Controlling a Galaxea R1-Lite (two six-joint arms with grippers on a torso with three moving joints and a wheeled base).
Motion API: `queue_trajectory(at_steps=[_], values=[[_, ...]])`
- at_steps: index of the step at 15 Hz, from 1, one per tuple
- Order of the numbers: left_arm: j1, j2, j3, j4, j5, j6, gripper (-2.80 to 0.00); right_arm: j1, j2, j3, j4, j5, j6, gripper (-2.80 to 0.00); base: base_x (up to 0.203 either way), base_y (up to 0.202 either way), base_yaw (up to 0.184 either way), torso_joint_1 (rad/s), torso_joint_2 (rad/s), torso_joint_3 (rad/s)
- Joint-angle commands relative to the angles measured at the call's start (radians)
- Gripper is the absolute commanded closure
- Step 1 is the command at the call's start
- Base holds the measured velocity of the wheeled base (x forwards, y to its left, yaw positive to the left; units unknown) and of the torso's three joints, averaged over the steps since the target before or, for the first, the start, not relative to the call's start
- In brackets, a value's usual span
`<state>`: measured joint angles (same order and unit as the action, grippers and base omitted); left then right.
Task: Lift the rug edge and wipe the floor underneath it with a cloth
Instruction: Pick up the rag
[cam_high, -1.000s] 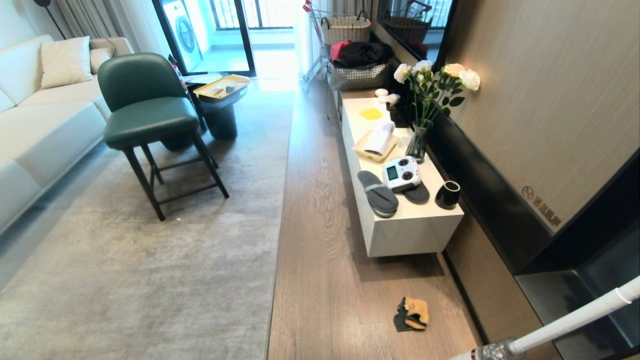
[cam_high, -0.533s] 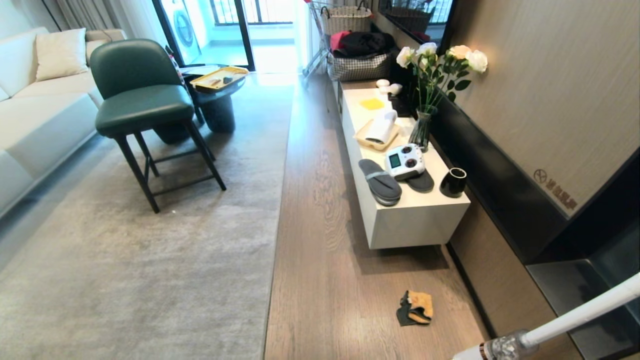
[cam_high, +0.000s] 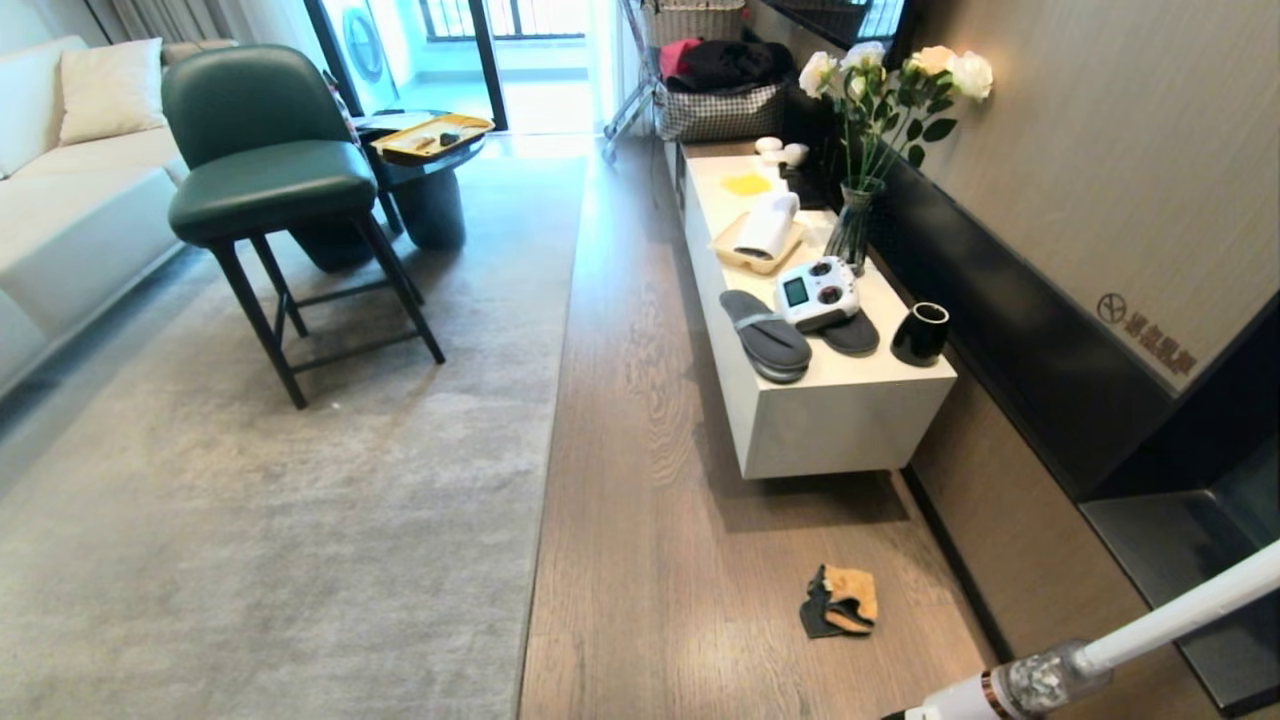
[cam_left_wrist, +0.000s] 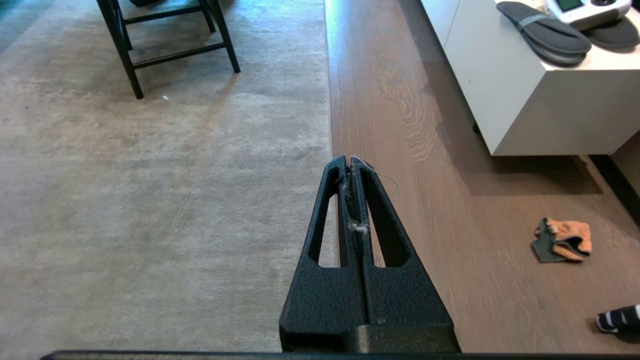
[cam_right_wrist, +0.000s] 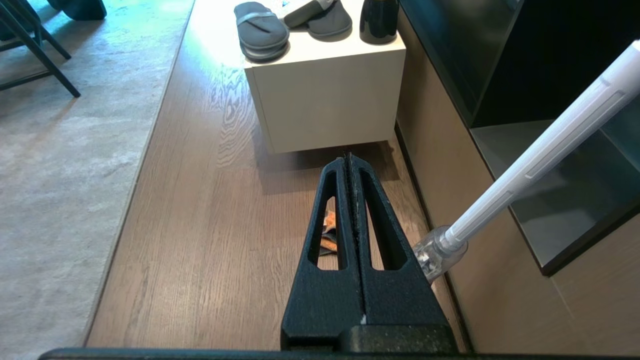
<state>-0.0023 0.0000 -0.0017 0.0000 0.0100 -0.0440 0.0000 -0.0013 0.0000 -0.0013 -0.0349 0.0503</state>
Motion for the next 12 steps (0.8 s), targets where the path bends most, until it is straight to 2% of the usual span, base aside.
queue_trajectory(at_steps=[1,9,10,12], values=[[0.001,0.0,0.0,0.0,0.001,0.0,0.0,0.0,0.001,0.0,0.0,0.0,0.0,0.0,0.0,0.0,0.0,-0.032,0.46,0.398],[0.0,0.0,0.0,0.0,0.001,0.0,0.0,0.001,0.001,0.0,0.0,0.0,0.0,0.0,0.0,0.0,0.0,0.0,0.43,0.437],[-0.001,0.0,0.0,0.0,0.001,0.0,0.0,0.0,0.001,0.0,0.0,0.0,0.002,0.0,0.0,0.0,0.0,0.002,0.24,0.316],[0.001,0.0,0.0,0.0,0.001,0.0,0.0,0.0,0.001,0.0,0.0,0.0,0.002,0.0,0.0,0.0,0.0,0.001,0.0,0.026]])
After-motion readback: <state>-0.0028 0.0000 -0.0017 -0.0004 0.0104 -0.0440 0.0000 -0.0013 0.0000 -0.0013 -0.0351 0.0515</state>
